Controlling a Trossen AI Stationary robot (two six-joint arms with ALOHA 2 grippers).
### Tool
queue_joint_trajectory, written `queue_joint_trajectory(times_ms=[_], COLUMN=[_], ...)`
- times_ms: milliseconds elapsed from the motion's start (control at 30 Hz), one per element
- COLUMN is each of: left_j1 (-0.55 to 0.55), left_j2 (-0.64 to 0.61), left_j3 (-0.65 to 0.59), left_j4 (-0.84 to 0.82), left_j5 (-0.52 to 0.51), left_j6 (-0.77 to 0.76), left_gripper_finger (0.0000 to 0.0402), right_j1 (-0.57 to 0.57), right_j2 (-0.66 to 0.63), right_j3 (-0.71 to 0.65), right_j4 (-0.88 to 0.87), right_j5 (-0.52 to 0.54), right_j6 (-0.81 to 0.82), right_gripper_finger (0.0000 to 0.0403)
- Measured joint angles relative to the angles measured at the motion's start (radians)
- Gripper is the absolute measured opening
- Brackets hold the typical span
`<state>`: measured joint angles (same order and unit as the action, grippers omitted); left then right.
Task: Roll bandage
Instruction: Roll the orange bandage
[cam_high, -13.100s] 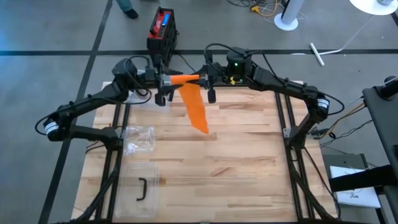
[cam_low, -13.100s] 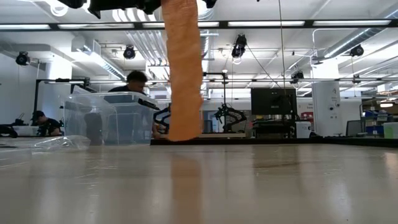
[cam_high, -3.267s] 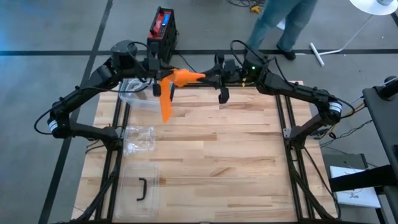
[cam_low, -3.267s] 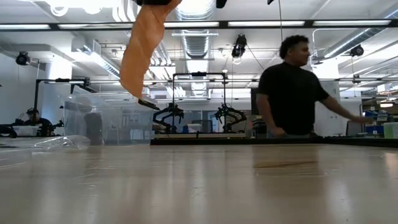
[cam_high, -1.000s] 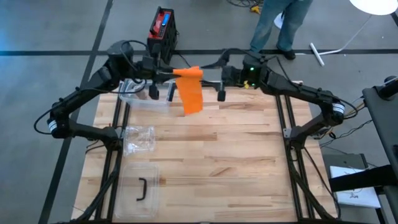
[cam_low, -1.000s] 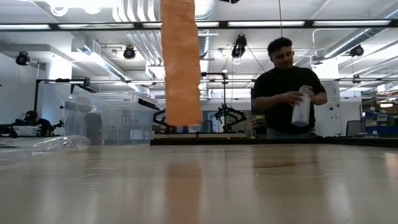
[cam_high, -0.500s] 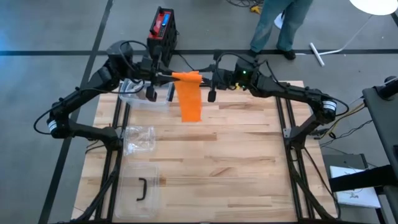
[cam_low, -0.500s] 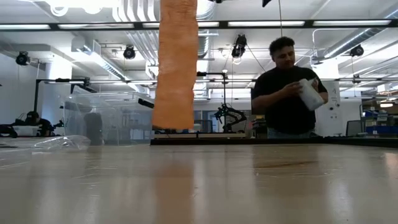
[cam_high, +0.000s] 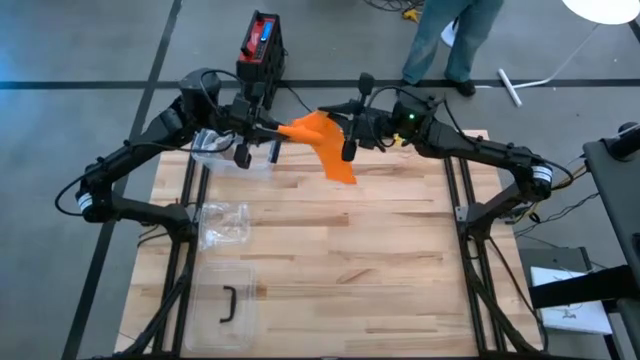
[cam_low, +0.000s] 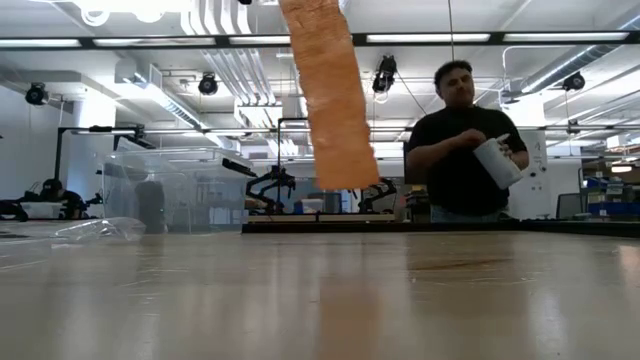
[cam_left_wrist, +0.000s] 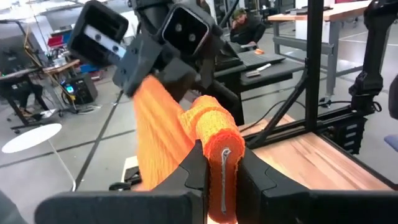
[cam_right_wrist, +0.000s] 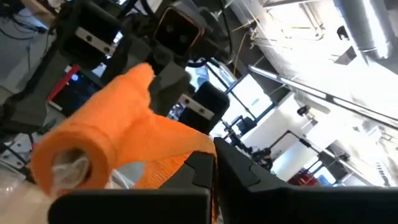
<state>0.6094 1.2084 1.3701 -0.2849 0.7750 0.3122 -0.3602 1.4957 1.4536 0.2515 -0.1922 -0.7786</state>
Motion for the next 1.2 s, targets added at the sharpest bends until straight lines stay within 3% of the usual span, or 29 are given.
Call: queue_joint_trajectory(times_ms=[100,233,467,667,867,1000,1200], left_j1=[0.000,0.000,-0.001,-0.005,-0.005,-0.005,-0.005], left_j2=[0.001,0.001,0.003,0.006,0.015,0.013,-0.002], left_j3=[-0.002,-0.002,-0.005,-0.004,-0.006,-0.005,0.014], left_j4=[-0.014,-0.021,-0.039,-0.071,-0.099,-0.072,-0.018], left_j5=[0.002,0.065,0.085,-0.082,-0.142,-0.145,-0.069], left_j6=[0.009,0.049,0.070,0.043,0.038,0.037,-0.039], left_gripper_finger=[0.0029,0.0031,0.0031,0.0030,0.0033,0.0032,0.0034], right_j1=[0.000,-0.020,-0.078,-0.055,-0.045,-0.055,-0.062], right_j2=[-0.020,-0.014,0.034,-0.019,-0.116,-0.131,-0.115], right_j3=[0.000,0.000,0.000,0.000,0.005,0.003,0.003], right_j4=[-0.025,-0.060,-0.133,-0.004,0.039,-0.068,-0.322], right_j5=[0.022,0.127,0.143,0.163,0.166,0.139,0.122], right_j6=[-0.039,-0.096,-0.055,-0.161,-0.170,-0.093,-0.107], right_gripper_finger=[0.0001,0.0000,0.0000,0.0000,0.0000,0.0000,0.0003])
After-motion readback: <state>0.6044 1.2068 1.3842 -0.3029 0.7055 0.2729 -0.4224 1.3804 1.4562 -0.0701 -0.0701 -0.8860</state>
